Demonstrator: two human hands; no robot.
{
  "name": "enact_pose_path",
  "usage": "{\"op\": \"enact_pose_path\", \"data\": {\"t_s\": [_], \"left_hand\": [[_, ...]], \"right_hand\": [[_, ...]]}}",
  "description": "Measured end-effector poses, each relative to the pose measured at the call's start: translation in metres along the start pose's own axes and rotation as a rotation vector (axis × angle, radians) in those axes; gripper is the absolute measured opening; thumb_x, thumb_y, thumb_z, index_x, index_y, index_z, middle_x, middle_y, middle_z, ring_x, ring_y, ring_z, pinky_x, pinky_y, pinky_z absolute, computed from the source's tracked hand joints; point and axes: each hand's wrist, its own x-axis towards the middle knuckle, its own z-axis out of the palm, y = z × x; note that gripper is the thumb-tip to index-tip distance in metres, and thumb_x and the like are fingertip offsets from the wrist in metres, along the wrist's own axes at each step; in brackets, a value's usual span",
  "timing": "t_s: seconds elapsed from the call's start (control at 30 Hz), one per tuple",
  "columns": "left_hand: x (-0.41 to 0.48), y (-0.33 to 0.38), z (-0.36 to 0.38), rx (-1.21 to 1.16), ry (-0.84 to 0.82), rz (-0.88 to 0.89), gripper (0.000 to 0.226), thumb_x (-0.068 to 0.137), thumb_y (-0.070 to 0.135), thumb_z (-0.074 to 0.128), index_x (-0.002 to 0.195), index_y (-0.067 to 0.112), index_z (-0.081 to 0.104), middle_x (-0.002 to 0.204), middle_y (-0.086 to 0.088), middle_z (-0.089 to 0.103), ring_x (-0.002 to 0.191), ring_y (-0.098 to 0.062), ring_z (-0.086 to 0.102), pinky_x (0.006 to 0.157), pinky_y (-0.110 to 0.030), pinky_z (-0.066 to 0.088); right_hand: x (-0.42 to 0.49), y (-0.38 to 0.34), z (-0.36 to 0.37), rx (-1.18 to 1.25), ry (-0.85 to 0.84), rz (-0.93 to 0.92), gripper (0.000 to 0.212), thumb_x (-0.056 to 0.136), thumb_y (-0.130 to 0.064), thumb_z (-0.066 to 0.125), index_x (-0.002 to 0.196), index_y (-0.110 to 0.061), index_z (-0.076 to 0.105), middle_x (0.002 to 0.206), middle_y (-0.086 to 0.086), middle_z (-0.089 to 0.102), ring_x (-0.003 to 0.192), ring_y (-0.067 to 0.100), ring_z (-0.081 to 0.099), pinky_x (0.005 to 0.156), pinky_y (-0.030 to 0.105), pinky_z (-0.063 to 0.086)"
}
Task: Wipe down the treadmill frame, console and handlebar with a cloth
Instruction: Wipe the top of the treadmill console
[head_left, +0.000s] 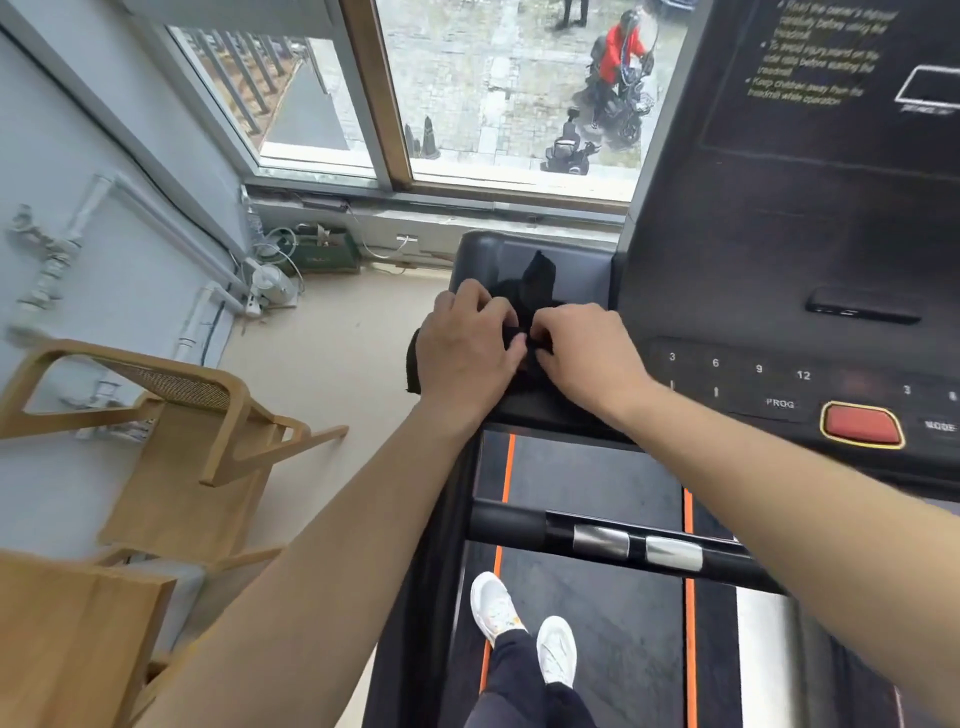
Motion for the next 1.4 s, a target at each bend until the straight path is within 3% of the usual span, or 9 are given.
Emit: {"op": "enact_pose_path", "data": {"t_s": [0.37, 0.53, 0.67, 0.87, 1.03, 1.13, 1.2, 1.3, 1.4], "left_hand": [[0.018, 0.012, 0.025, -0.047, 0.042, 0.094, 0.024, 0.076, 0.008, 0.07, 0.098, 0.016, 0.074, 0.088, -0.003, 0.066, 0.075, -0.027, 0.059, 0.061, -0.035, 0.044], [0.02, 0.021, 0.023, 0.023, -0.041, 0.153, 0.018, 0.086, 0.012, 0.064, 0.094, 0.02, 0.078, 0.091, -0.002, 0.066, 0.078, -0.025, 0.054, 0.064, -0.031, 0.03], [0.027, 0.019, 0.01, 0.108, -0.269, 0.297, 0.025, 0.098, 0.021, 0.049, 0.103, 0.024, 0.074, 0.1, -0.002, 0.057, 0.084, -0.022, 0.04, 0.068, -0.034, 0.029], [0.032, -0.011, -0.018, 0.049, -0.462, 0.299, 0.026, 0.098, 0.038, 0.052, 0.114, 0.039, 0.073, 0.101, 0.003, 0.06, 0.095, -0.021, 0.05, 0.078, -0.038, 0.047], [0.016, 0.0, -0.01, -0.278, -0.074, 0.061, 0.017, 0.093, 0.029, 0.064, 0.106, 0.027, 0.075, 0.095, 0.007, 0.061, 0.089, -0.013, 0.061, 0.077, -0.026, 0.045], [0.025, 0.016, -0.01, -0.352, 0.162, 0.009, 0.016, 0.091, 0.021, 0.066, 0.104, 0.023, 0.074, 0.1, 0.004, 0.06, 0.089, -0.008, 0.057, 0.073, -0.019, 0.039], [0.034, 0.024, -0.005, -0.263, 0.139, 0.005, 0.017, 0.088, 0.015, 0.063, 0.1, 0.022, 0.072, 0.105, 0.003, 0.057, 0.094, -0.011, 0.057, 0.07, -0.023, 0.044], [0.044, 0.03, 0.012, -0.209, -0.113, 0.013, 0.035, 0.088, 0.012, 0.056, 0.121, 0.016, 0.064, 0.13, -0.001, 0.058, 0.118, -0.02, 0.054, 0.096, -0.038, 0.049], [0.049, 0.026, 0.032, -0.041, -0.326, 0.206, 0.055, 0.105, 0.025, 0.036, 0.156, 0.011, 0.025, 0.164, -0.007, 0.025, 0.15, -0.022, 0.021, 0.122, -0.042, 0.018]], "right_hand": [[0.017, 0.027, 0.008, -0.416, 0.285, -0.425, 0.021, 0.079, -0.001, 0.043, 0.079, -0.002, 0.064, 0.064, 0.011, 0.058, 0.065, 0.031, 0.054, 0.057, 0.037, 0.037], [0.001, 0.009, -0.001, -0.457, 0.071, -0.161, 0.016, 0.065, 0.006, 0.071, 0.067, -0.006, 0.061, 0.053, 0.009, 0.06, 0.058, 0.03, 0.054, 0.058, 0.033, 0.026], [-0.008, -0.008, -0.008, -0.395, -0.093, -0.013, 0.013, 0.089, -0.005, 0.051, 0.093, -0.012, 0.061, 0.089, 0.009, 0.067, 0.082, 0.03, 0.061, 0.064, 0.035, 0.032], [-0.003, -0.014, -0.016, -0.026, -0.24, 0.147, 0.013, 0.088, -0.027, 0.056, 0.095, -0.016, 0.06, 0.075, 0.0, 0.052, 0.075, 0.028, 0.052, 0.063, 0.033, 0.042], [-0.014, 0.01, -0.026, 0.202, 0.067, 0.105, 0.024, 0.086, -0.008, 0.063, 0.106, -0.019, 0.07, 0.102, 0.002, 0.072, 0.096, 0.028, 0.064, 0.081, 0.034, 0.051], [-0.011, 0.022, -0.036, 0.019, 0.418, 0.032, 0.039, 0.08, 0.002, 0.061, 0.115, -0.012, 0.07, 0.102, 0.007, 0.068, 0.088, 0.031, 0.058, 0.073, 0.037, 0.048], [-0.008, 0.025, -0.034, -0.272, 0.307, 0.082, 0.048, 0.077, -0.002, 0.058, 0.124, -0.013, 0.064, 0.104, 0.009, 0.067, 0.089, 0.034, 0.055, 0.072, 0.041, 0.044], [-0.015, 0.011, -0.017, -0.466, 0.06, 0.088, 0.044, 0.082, -0.013, 0.04, 0.119, -0.003, 0.062, 0.117, 0.019, 0.064, 0.102, 0.036, 0.053, 0.088, 0.045, 0.039], [-0.014, 0.004, 0.007, -0.497, -0.054, 0.1, 0.064, 0.089, -0.018, 0.021, 0.136, 0.016, 0.048, 0.139, 0.038, 0.049, 0.128, 0.046, 0.048, 0.115, 0.052, 0.027]]}}
